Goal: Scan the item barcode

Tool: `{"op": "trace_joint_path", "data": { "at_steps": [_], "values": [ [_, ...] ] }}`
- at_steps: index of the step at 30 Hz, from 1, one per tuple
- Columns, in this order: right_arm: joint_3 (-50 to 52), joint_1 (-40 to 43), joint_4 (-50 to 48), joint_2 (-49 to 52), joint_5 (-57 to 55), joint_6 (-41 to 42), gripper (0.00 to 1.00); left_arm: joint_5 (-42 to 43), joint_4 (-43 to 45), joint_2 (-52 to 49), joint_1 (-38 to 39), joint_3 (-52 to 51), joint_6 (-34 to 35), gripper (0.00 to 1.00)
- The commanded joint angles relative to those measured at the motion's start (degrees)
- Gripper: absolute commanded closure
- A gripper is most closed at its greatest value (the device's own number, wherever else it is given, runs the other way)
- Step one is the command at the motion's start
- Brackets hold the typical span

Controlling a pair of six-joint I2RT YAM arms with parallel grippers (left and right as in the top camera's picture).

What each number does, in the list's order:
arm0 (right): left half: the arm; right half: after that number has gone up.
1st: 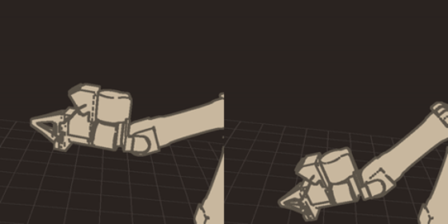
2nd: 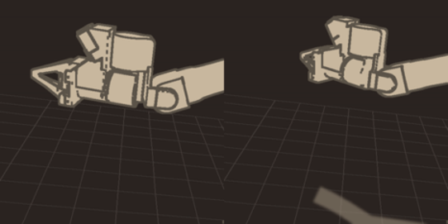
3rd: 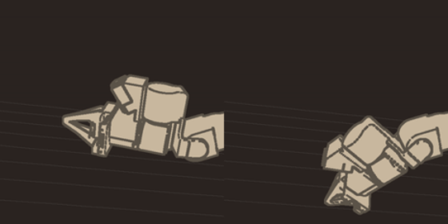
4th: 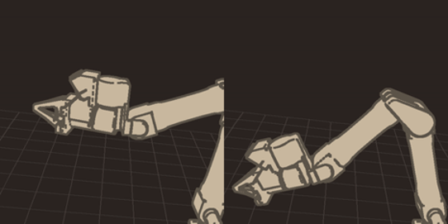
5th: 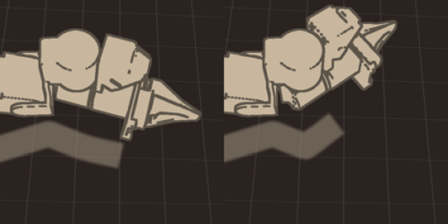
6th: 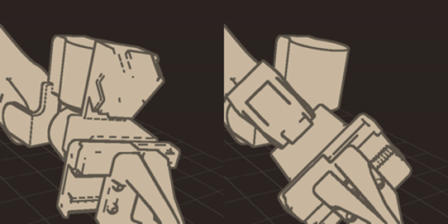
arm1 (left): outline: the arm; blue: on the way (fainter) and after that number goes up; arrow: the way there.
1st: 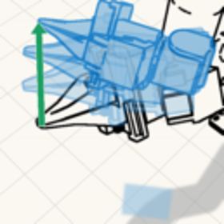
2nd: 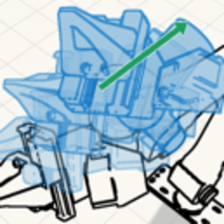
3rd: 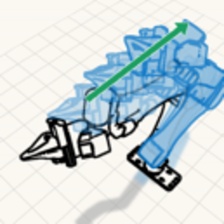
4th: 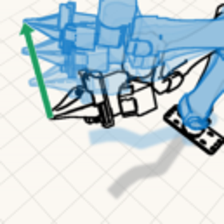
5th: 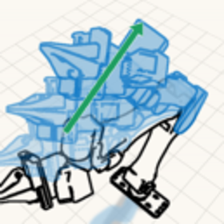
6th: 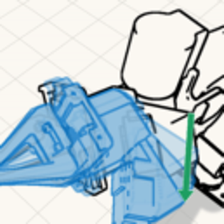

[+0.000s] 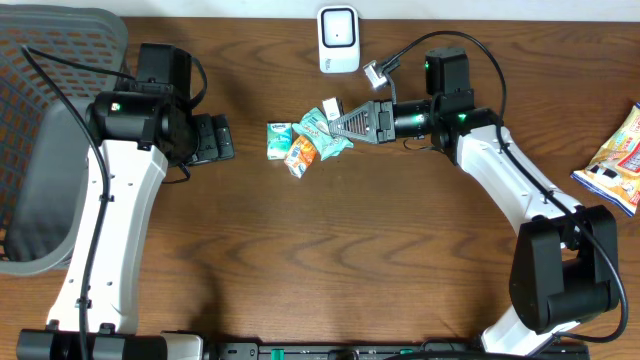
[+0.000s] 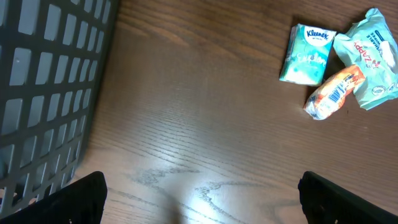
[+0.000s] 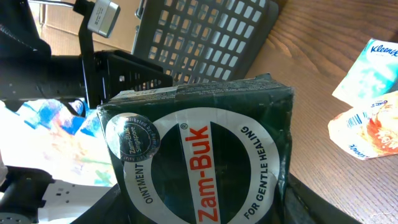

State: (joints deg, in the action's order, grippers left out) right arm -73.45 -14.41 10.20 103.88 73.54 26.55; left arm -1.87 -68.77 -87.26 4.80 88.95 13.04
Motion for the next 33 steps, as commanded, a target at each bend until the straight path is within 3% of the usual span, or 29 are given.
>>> {"op": "trace_joint_path", "data": {
  "at_steps": [1,7,11,17,20,29,33],
  "values": [
    [-1.01,-0.02,-0.17,-0.11,0.33,0.2,0.63,-0.57,-0.2,-0.09,-0.28,-0.13,-0.79,0.02],
    [-0.96,-0.42,3.19,-0.11,-9.53,-5.09,0.68,-0.57,-0.2,-0.09,-0.28,-0.13,-0.79,0.02],
    [-0.94,-2.38,12.96,-0.11,-32.52,-13.62,0.69,-0.57,-0.2,-0.09,-0.28,-0.13,-0.79,0.02],
    [-0.94,-5.64,22.12,-0.09,-78.23,-16.48,0.78,-0.57,-0.2,-0.09,-0.28,-0.13,-0.79,0.02],
    [-0.7,-6.73,23.39,0.24,-89.09,-17.29,0.74,-0.57,-0.2,-0.09,-0.28,-0.13,-0.79,0.02],
    [8.11,-7.76,19.04,1.57,-91.69,-17.66,0.62,-0.57,-0.22,-0.09,-0.28,-0.13,-0.79,0.02],
    [8.57,-7.87,17.14,1.57,-99.51,-20.65,0.6,-0.57,-0.2,-0.09,-0.28,-0.13,-0.79,0.02]
  ]
}}
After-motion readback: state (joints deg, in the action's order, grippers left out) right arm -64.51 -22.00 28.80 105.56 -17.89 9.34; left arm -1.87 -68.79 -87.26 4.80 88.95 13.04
